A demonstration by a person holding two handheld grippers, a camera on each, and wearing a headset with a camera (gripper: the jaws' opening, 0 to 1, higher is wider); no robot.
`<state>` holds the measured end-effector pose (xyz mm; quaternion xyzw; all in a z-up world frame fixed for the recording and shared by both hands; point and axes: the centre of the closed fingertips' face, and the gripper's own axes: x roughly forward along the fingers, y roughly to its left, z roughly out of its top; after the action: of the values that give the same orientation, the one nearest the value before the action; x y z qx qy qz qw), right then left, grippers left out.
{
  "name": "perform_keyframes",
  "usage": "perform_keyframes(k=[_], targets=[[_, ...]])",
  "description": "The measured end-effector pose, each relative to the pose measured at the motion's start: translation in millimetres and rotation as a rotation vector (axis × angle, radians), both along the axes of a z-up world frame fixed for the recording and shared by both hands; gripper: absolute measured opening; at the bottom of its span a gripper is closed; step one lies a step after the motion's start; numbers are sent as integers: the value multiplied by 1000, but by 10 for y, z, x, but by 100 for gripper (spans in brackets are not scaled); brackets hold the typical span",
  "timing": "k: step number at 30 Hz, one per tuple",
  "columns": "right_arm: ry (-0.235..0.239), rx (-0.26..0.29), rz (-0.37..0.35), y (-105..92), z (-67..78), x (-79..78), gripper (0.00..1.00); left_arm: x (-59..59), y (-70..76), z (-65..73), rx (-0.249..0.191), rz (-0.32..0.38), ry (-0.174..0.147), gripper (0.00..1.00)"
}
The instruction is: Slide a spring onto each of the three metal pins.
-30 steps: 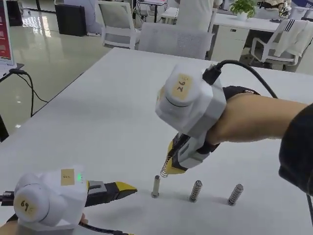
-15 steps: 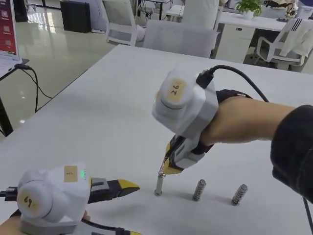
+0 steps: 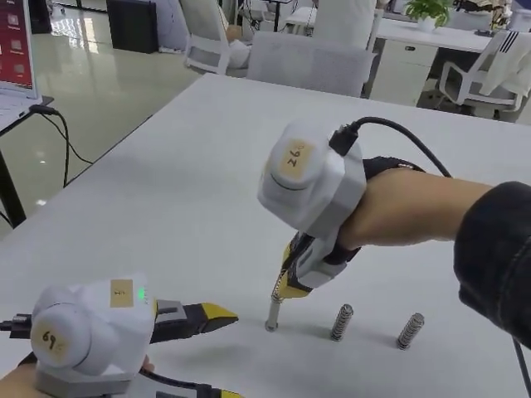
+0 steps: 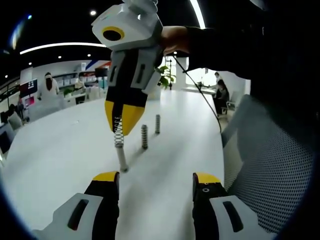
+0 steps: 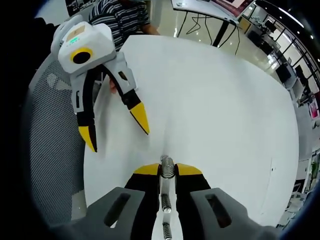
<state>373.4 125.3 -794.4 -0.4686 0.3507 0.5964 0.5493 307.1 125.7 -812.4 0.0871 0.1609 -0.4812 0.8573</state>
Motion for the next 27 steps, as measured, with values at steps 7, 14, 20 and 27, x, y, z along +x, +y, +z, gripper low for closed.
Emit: perform_keyframes(k=[7, 14, 20, 27], targets=[[-3, -29, 5, -10, -93, 5, 8, 3, 0, 0, -1, 0, -1, 54], [5, -48, 1, -21, -187, 18, 8, 2, -11, -9, 3, -4, 0, 54], [13, -58, -2, -19, -278, 34, 8, 11, -16, -18, 5, -3, 1, 54], [22, -72, -4, -34, -385, 15, 8, 10, -22, -31, 8, -5, 3, 54]])
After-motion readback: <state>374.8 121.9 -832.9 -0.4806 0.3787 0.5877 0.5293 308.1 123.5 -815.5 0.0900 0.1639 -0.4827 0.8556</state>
